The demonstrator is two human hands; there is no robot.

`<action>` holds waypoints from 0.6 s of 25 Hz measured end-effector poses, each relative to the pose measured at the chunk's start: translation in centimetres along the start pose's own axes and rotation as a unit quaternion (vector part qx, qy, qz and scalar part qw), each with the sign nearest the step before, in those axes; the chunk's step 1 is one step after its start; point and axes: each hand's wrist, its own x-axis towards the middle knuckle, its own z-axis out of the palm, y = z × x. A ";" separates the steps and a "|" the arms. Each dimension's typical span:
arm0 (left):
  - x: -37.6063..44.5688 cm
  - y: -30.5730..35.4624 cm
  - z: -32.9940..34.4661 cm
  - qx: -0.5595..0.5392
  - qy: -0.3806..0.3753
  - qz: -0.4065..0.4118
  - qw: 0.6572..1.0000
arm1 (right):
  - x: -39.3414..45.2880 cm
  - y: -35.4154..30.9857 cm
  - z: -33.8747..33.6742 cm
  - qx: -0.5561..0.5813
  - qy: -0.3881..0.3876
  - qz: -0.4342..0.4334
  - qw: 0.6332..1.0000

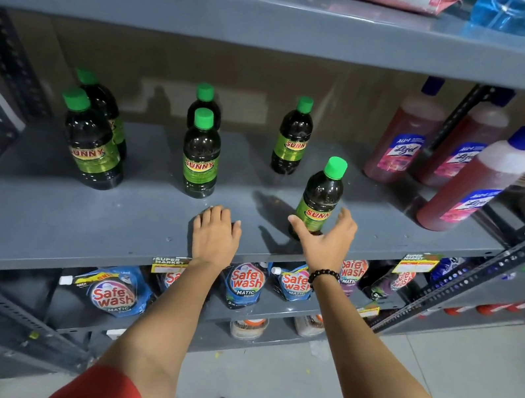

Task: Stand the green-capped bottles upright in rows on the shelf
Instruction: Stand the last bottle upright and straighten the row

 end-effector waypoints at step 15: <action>-2.0 -17.3 -6.6 0.029 0.021 -0.065 0.997 | -5.8 -13.5 14.4 0.037 -0.097 -0.023 0.994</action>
